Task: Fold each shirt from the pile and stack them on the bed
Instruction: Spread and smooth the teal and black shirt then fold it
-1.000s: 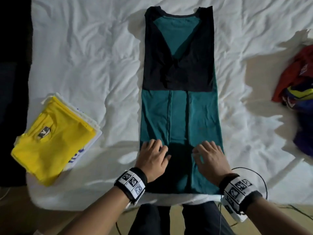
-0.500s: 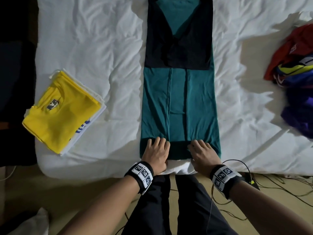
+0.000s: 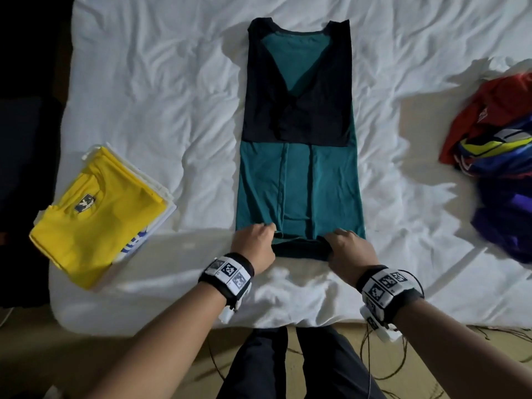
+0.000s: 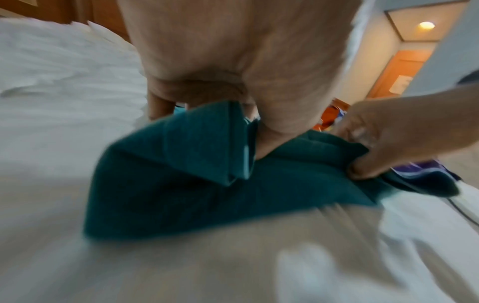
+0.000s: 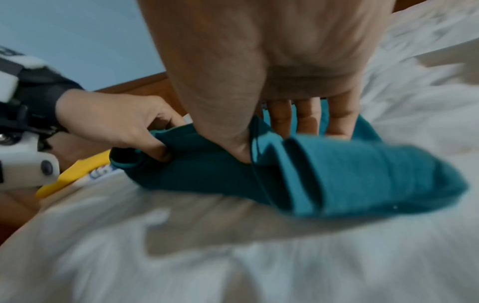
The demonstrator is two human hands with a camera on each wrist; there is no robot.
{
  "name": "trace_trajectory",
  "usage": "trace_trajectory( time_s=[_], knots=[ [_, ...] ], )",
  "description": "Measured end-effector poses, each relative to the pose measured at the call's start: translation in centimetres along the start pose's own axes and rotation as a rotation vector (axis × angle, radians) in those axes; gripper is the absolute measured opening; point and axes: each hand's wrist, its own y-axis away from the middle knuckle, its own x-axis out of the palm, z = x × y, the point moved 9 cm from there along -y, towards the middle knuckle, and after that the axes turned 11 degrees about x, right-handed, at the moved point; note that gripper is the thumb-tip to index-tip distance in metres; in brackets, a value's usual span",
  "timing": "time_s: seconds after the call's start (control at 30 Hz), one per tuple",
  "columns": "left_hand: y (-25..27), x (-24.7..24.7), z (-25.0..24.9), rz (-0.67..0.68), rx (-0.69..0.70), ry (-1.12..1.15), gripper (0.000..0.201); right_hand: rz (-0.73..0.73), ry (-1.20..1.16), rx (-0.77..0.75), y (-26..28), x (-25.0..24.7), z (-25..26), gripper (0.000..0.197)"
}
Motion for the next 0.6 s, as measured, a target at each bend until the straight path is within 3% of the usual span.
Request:
trace_trajectory(
  time_s=[0.17,0.33,0.5,0.6],
  knots=[
    [-5.4,-5.3,3.6,-0.06,-0.057,0.054,0.047,-0.064,0.01,0.043,-5.6,-5.0,-0.4,0.017],
    [-11.5,-9.3,8.0,-0.176,-0.111,0.129,0.032,-0.089,0.021,0.054,-12.5,-9.0,-0.6,0.019],
    [-15.9,-12.6,12.8,-0.381,-0.211,0.346,0.008,-0.198,-0.024,0.082,-18.8,-11.9,-1.7,0.022],
    [-17.9,-13.6,15.1,-0.496,-0.267,0.433,0.019,-0.272,-0.071,0.099,-21.9,-13.3,-2.6,0.019]
  ],
)
